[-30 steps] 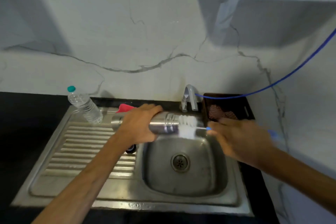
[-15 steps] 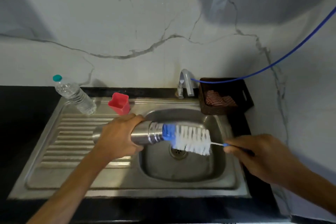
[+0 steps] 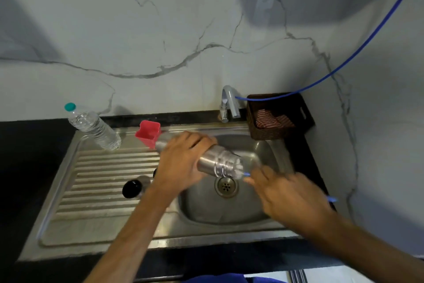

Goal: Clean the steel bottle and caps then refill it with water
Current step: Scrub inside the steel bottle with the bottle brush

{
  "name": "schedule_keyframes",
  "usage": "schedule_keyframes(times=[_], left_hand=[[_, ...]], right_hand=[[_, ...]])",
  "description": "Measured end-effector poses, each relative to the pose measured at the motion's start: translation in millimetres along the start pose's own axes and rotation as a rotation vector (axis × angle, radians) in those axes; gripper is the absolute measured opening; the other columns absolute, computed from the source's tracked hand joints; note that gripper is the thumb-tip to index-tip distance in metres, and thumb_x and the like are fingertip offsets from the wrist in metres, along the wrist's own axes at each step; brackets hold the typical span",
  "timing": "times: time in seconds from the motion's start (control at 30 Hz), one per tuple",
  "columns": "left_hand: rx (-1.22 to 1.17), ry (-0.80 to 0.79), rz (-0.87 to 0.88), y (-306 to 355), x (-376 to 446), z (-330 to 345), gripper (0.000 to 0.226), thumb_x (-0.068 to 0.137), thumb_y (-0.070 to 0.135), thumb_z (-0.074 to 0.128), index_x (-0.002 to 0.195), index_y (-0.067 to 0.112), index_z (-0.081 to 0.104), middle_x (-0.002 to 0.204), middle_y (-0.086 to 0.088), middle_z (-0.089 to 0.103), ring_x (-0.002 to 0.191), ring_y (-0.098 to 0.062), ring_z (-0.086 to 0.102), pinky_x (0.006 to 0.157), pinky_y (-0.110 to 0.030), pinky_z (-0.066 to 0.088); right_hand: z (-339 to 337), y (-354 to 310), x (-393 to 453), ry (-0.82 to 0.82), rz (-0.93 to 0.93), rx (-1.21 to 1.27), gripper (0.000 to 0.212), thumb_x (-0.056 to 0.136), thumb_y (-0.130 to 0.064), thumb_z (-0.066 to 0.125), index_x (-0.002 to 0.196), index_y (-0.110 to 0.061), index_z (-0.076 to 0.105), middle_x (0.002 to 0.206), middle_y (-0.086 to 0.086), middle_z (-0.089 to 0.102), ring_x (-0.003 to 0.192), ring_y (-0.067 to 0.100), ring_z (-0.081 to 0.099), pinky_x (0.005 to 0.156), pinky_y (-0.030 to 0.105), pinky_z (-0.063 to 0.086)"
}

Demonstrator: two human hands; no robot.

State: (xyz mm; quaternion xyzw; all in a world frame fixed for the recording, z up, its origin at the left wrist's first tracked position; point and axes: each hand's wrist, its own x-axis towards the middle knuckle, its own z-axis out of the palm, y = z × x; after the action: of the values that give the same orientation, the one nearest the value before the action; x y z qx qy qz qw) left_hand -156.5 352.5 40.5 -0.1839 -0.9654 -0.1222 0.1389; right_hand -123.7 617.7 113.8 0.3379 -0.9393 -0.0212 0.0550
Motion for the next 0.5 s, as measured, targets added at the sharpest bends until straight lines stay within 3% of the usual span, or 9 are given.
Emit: schedule_keyframes(times=[0.07, 0.13, 0.23, 0.27, 0.33, 0.4, 0.43, 0.5], left_hand=[[-0.008, -0.010, -0.092, -32, -12, -13, 0.072, 0.059, 0.056, 0.091, 0.122, 0.031, 0.065, 0.111, 0.007, 0.072, 0.100, -0.020, 0.066, 0.083, -0.037, 0.056], [-0.090, -0.019, -0.233, -35, -13, -18, 0.072, 0.058, 0.052, 0.092, 0.122, 0.035, 0.063, 0.110, 0.008, 0.072, 0.100, -0.020, 0.068, 0.079, -0.034, 0.055], [-0.099, -0.216, -0.015, 10, 8, -5, 0.072, 0.058, 0.055, 0.082, 0.124, 0.038, 0.059, 0.113, 0.008, 0.072, 0.099, -0.018, 0.068, 0.081, -0.033, 0.057], [-0.137, -0.293, -0.019, 6, 7, -7, 0.073, 0.058, 0.060, 0.077, 0.126, 0.039, 0.060, 0.112, 0.011, 0.072, 0.097, -0.014, 0.069, 0.081, -0.032, 0.059], [-0.215, -0.393, -0.147, -30, -6, -17, 0.073, 0.053, 0.063, 0.076, 0.123, 0.043, 0.061, 0.101, 0.016, 0.074, 0.085, -0.007, 0.069, 0.076, -0.031, 0.060], [-0.248, -0.359, -0.279, -55, -15, -24, 0.068, 0.051, 0.062, 0.078, 0.114, 0.043, 0.062, 0.089, 0.016, 0.072, 0.076, -0.005, 0.069, 0.071, -0.033, 0.060], [-0.292, -0.343, -0.283, -48, -10, -21, 0.068, 0.051, 0.064, 0.078, 0.114, 0.042, 0.061, 0.089, 0.015, 0.072, 0.076, -0.007, 0.070, 0.070, -0.032, 0.059], [-0.342, -0.416, -0.133, -3, 10, -13, 0.073, 0.054, 0.066, 0.077, 0.121, 0.041, 0.061, 0.095, 0.016, 0.073, 0.080, -0.004, 0.069, 0.071, -0.024, 0.055]], right_hand=[[-14, 36, -26, 0.141, -0.133, -0.075, 0.017, 0.085, -0.021, 0.072, 0.100, -0.013, 0.074, 0.075, 0.002, 0.060, 0.045, 0.020, 0.055, 0.036, 0.031, 0.040], [-19, 58, -22, 0.250, -0.204, -0.139, 0.016, 0.094, -0.018, 0.062, 0.100, -0.010, 0.075, 0.076, 0.003, 0.059, 0.050, 0.021, 0.054, 0.039, 0.031, 0.042], [5, 35, 11, 0.209, -0.289, -0.246, 0.029, 0.078, -0.014, 0.078, 0.106, -0.008, 0.074, 0.080, 0.004, 0.062, 0.059, 0.021, 0.057, 0.047, 0.031, 0.046], [11, 36, 11, 0.228, -0.345, -0.285, 0.035, 0.076, -0.013, 0.080, 0.110, -0.008, 0.074, 0.084, 0.004, 0.062, 0.063, 0.020, 0.056, 0.050, 0.031, 0.046], [-2, 58, -4, 0.322, -0.436, -0.313, 0.031, 0.086, -0.010, 0.073, 0.116, -0.006, 0.074, 0.089, 0.005, 0.062, 0.070, 0.021, 0.054, 0.055, 0.032, 0.047], [-20, 80, -9, 0.417, -0.441, -0.333, 0.028, 0.093, -0.005, 0.061, 0.118, -0.005, 0.074, 0.087, 0.005, 0.061, 0.070, 0.022, 0.052, 0.055, 0.034, 0.045], [-20, 81, 0, 0.400, -0.416, -0.330, 0.027, 0.094, -0.005, 0.060, 0.116, -0.007, 0.074, 0.086, 0.004, 0.062, 0.068, 0.022, 0.052, 0.054, 0.034, 0.045], [-4, 71, 26, 0.289, -0.480, -0.268, 0.024, 0.092, -0.010, 0.064, 0.113, -0.010, 0.074, 0.084, 0.002, 0.064, 0.065, 0.021, 0.057, 0.051, 0.031, 0.045]])
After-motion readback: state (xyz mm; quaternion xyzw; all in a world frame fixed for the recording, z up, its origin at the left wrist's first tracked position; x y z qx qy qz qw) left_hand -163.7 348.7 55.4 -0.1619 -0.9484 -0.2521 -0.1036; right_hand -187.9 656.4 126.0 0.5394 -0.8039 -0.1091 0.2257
